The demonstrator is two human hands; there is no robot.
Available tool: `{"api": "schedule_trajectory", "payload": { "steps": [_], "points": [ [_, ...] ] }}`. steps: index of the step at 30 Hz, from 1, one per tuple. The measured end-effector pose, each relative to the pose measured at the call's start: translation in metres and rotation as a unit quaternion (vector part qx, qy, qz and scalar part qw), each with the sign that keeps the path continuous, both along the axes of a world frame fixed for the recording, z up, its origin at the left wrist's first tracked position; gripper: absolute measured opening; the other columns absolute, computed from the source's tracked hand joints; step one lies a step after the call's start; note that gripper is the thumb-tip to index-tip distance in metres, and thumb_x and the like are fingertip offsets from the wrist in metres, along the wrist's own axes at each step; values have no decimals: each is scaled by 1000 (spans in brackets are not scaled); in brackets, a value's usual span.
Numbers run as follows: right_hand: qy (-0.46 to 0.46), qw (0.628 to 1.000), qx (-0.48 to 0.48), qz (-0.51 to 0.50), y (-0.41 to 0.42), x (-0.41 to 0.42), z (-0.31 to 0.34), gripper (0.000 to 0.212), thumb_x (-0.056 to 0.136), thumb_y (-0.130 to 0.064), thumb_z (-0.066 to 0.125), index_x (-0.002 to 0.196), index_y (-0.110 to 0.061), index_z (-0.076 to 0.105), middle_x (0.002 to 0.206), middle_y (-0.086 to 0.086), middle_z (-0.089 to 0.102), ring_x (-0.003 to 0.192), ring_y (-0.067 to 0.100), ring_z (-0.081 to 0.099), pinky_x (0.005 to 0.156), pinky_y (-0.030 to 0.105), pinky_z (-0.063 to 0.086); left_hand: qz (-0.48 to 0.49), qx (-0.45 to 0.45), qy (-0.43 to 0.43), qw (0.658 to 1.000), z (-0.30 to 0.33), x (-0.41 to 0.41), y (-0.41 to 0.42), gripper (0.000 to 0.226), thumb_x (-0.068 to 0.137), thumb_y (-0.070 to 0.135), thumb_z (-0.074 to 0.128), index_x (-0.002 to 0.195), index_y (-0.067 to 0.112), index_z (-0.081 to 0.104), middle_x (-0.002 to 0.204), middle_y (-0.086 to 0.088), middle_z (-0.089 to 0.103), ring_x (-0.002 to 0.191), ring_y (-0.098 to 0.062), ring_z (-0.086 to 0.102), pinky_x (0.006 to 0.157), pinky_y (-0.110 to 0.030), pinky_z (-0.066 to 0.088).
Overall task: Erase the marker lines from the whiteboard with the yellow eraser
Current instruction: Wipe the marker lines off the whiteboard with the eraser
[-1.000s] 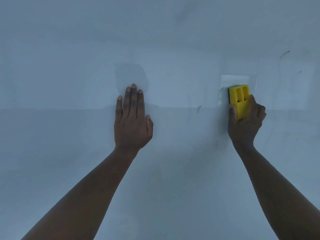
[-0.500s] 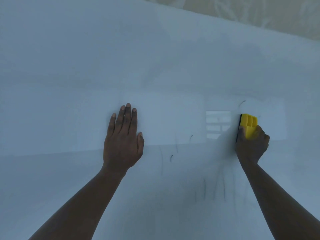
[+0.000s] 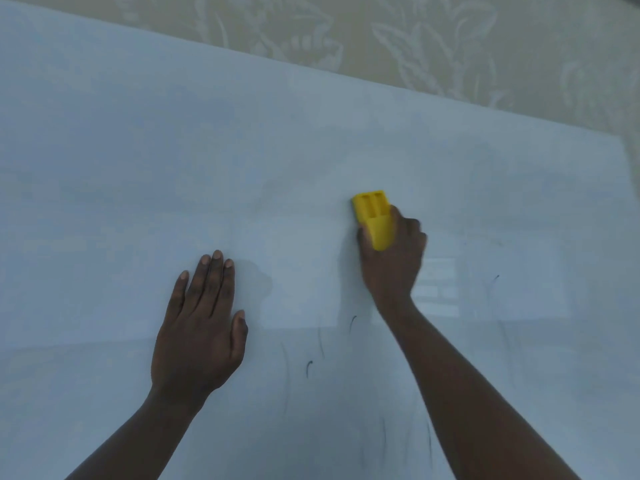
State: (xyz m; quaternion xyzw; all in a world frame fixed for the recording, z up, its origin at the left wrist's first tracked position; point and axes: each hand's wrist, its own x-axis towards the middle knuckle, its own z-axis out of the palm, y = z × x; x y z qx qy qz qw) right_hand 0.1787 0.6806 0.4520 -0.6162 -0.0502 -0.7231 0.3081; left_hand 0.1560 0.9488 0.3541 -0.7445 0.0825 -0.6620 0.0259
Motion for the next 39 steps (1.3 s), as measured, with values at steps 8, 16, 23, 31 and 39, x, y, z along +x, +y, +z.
{"api": "schedule_trajectory", "payload": {
  "steps": [8,16,23,31,39],
  "points": [
    [-60,961,-263,56,66,-7,-114,56,87,-40,66,134,-11,56,112,4,62,88,27,52,80,36,42,-9,-7,-23,1000,-6,-1,4,61,96,20,33,154,-1,31,163,-17,30,153,-29,27,125,-51,25],
    [-38,859,-508,50,35,-4,-265,54,86,-42,68,132,-15,58,114,3,64,81,24,56,72,37,48,-3,-10,-14,1000,-9,-1,4,63,97,20,35,156,0,25,164,-18,27,155,-29,22,126,-51,21],
    [-27,866,-498,38,2,2,-207,55,86,-41,65,129,-10,51,113,11,66,80,31,61,76,37,42,4,-13,-7,1000,-13,-1,2,64,98,22,33,157,0,23,165,-18,25,155,-30,20,127,-51,20],
    [-23,996,-90,-11,-72,22,-107,59,87,-45,64,134,-11,52,109,10,56,98,26,48,84,37,43,-6,11,-1,1000,-8,-7,-9,66,95,22,35,154,-5,24,163,-24,26,155,-34,21,126,-52,21],
    [40,999,14,-15,-136,27,-83,60,87,-44,64,137,-15,48,115,9,55,104,28,48,85,37,44,-39,91,7,995,33,8,-126,69,93,27,37,154,-4,27,164,-22,24,155,-31,21,126,-50,24]
  ]
}}
